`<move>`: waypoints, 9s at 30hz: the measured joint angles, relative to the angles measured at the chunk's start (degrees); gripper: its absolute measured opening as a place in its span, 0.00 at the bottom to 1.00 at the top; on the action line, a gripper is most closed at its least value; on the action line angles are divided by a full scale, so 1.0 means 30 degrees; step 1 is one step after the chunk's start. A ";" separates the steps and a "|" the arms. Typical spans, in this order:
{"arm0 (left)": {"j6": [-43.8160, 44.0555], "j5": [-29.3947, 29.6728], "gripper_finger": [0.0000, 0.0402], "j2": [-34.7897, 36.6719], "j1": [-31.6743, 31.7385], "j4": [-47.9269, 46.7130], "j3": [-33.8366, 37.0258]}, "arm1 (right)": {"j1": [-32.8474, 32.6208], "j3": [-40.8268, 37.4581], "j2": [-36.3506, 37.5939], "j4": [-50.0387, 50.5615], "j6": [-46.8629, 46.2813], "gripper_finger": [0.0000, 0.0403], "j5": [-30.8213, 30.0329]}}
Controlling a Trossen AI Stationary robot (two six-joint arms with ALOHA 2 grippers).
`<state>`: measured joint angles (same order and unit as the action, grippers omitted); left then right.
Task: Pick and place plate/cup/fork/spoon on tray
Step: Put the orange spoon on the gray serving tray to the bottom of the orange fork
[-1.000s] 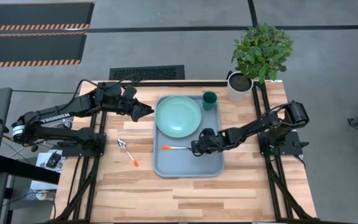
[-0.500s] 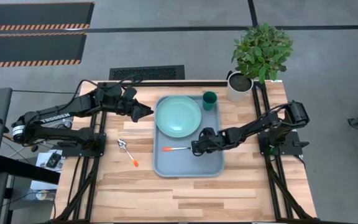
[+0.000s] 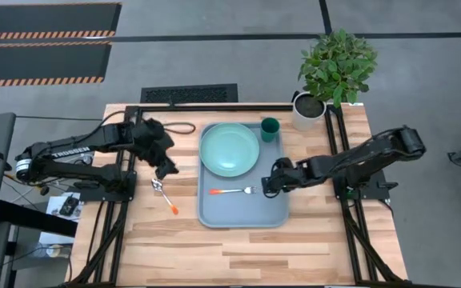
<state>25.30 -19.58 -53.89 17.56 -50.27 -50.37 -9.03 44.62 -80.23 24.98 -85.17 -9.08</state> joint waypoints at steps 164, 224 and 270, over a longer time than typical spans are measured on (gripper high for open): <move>-1.0077 0.8299 0.00 -1.5533 -0.4384 0.5547 -1.0754 | 0.6766 0.0022 0.3833 -0.6034 1.1882 0.55 0.5508; -0.9802 0.9904 0.31 -1.5482 -0.4274 0.6338 -1.0814 | 0.6809 0.0015 0.3833 -0.6129 1.2342 0.01 0.4991; 0.0610 1.5789 0.46 -0.1617 -0.4687 0.0332 -0.5894 | -0.6605 -0.5560 0.8461 -0.7997 -0.0574 0.00 -0.5194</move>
<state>27.13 27.79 -58.74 3.50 -49.28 -68.05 -28.85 27.94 -54.84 0.98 -86.89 -24.67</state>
